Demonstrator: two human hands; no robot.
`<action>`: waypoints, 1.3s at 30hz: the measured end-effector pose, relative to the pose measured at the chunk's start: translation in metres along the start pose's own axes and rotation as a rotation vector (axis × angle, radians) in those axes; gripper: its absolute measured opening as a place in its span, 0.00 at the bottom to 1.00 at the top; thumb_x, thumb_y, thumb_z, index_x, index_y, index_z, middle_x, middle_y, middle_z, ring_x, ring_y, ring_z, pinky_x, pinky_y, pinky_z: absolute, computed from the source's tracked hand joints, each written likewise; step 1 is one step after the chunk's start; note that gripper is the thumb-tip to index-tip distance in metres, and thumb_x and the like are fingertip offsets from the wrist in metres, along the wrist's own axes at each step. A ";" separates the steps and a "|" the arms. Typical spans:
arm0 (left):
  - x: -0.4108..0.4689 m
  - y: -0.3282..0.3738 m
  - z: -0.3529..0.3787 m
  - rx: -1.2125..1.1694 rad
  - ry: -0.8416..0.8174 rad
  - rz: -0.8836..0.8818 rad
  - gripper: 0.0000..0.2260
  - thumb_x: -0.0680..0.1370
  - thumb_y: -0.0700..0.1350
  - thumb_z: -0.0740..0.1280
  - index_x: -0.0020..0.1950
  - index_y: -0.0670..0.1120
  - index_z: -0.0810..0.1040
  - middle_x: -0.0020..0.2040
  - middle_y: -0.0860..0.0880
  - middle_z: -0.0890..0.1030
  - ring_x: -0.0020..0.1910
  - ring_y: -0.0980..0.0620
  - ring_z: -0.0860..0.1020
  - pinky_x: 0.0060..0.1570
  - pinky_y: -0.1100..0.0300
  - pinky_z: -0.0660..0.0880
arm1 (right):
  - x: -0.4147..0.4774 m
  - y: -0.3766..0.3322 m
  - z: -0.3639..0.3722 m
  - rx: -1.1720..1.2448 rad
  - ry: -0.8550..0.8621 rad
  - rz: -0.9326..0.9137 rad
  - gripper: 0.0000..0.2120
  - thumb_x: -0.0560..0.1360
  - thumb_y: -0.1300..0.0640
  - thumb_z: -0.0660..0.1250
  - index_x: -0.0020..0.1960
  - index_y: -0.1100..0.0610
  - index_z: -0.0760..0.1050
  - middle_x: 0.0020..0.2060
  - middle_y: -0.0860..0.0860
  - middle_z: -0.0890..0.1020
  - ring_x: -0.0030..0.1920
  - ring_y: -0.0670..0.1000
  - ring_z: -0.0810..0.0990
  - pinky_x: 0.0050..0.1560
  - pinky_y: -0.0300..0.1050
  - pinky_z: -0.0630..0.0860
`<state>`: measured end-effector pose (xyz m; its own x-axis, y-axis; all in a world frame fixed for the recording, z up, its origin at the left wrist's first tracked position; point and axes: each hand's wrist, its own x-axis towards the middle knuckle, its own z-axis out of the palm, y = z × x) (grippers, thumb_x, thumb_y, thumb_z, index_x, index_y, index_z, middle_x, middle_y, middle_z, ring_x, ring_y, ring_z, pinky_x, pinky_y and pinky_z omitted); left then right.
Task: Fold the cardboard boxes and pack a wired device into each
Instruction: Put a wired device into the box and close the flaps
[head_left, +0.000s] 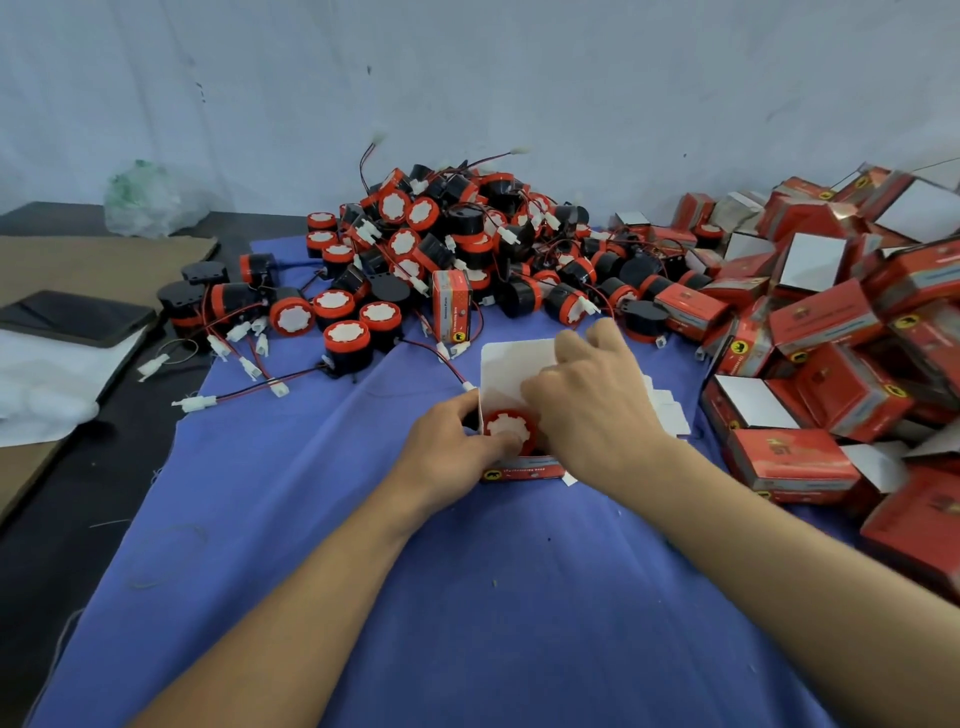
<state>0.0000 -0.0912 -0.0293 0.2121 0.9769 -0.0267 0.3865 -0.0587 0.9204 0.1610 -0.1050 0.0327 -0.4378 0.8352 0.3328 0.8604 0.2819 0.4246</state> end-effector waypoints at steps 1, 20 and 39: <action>0.000 0.000 0.000 0.000 0.009 -0.001 0.16 0.67 0.55 0.71 0.54 0.60 0.83 0.51 0.57 0.86 0.51 0.53 0.83 0.56 0.46 0.81 | -0.002 0.000 0.004 0.048 0.085 0.035 0.11 0.60 0.64 0.73 0.26 0.53 0.73 0.23 0.48 0.69 0.33 0.53 0.60 0.43 0.48 0.52; -0.004 0.002 -0.005 -0.034 -0.129 0.025 0.20 0.76 0.50 0.69 0.69 0.55 0.79 0.57 0.56 0.85 0.58 0.53 0.82 0.59 0.57 0.79 | -0.033 -0.024 0.054 1.643 0.007 0.733 0.20 0.75 0.64 0.68 0.50 0.36 0.82 0.48 0.44 0.87 0.51 0.49 0.86 0.59 0.58 0.81; -0.004 -0.010 -0.026 -0.100 -0.217 0.215 0.27 0.64 0.37 0.66 0.59 0.54 0.88 0.65 0.62 0.82 0.70 0.66 0.73 0.63 0.70 0.73 | -0.050 0.006 0.040 1.701 -0.258 0.456 0.30 0.73 0.72 0.56 0.58 0.46 0.86 0.75 0.44 0.72 0.75 0.35 0.63 0.76 0.41 0.62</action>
<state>-0.0279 -0.0890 -0.0278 0.4699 0.8771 0.0999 0.2243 -0.2281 0.9475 0.1987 -0.1261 -0.0150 -0.2059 0.9780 -0.0348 0.2577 0.0199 -0.9660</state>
